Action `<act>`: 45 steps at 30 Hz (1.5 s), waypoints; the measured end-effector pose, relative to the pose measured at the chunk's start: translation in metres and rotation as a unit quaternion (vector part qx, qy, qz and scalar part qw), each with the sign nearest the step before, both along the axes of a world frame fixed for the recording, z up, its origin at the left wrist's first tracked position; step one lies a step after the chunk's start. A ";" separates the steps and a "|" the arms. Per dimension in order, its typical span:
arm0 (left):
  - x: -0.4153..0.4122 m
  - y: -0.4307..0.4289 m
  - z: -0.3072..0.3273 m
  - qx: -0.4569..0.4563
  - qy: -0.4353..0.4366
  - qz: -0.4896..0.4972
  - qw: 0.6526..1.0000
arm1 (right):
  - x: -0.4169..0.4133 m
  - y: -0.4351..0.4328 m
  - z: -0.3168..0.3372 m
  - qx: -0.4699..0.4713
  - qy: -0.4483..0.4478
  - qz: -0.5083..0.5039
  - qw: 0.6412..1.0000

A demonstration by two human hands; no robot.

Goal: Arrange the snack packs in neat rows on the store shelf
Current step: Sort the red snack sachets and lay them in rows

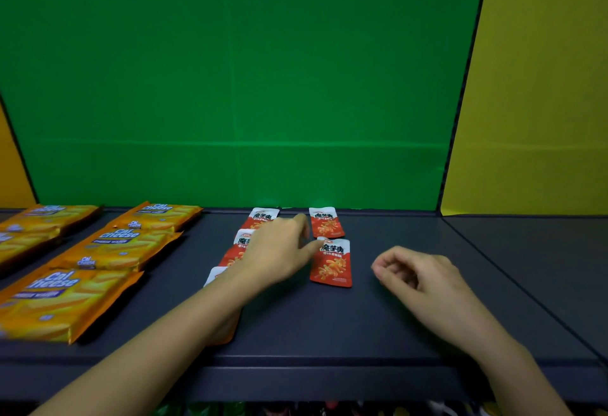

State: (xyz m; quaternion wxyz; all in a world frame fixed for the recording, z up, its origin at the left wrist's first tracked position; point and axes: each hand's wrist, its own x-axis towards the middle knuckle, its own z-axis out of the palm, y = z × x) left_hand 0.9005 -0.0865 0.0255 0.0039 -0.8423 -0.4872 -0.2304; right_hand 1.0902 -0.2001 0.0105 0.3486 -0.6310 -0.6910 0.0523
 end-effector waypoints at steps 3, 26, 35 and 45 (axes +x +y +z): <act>-0.031 -0.026 0.000 0.135 0.020 0.000 0.991 | -0.013 0.001 0.001 0.010 -0.021 0.026 0.999; -0.457 -0.243 -0.078 0.076 0.062 0.364 0.926 | -0.405 -0.024 -0.028 0.032 -0.060 0.337 0.939; -0.608 -0.317 -0.079 0.092 0.120 0.456 0.877 | -0.582 -0.048 -0.047 -0.010 -0.042 0.412 0.910; -0.705 -0.270 -0.098 0.051 0.111 0.440 0.889 | -0.692 0.004 -0.053 -0.002 -0.050 0.395 0.918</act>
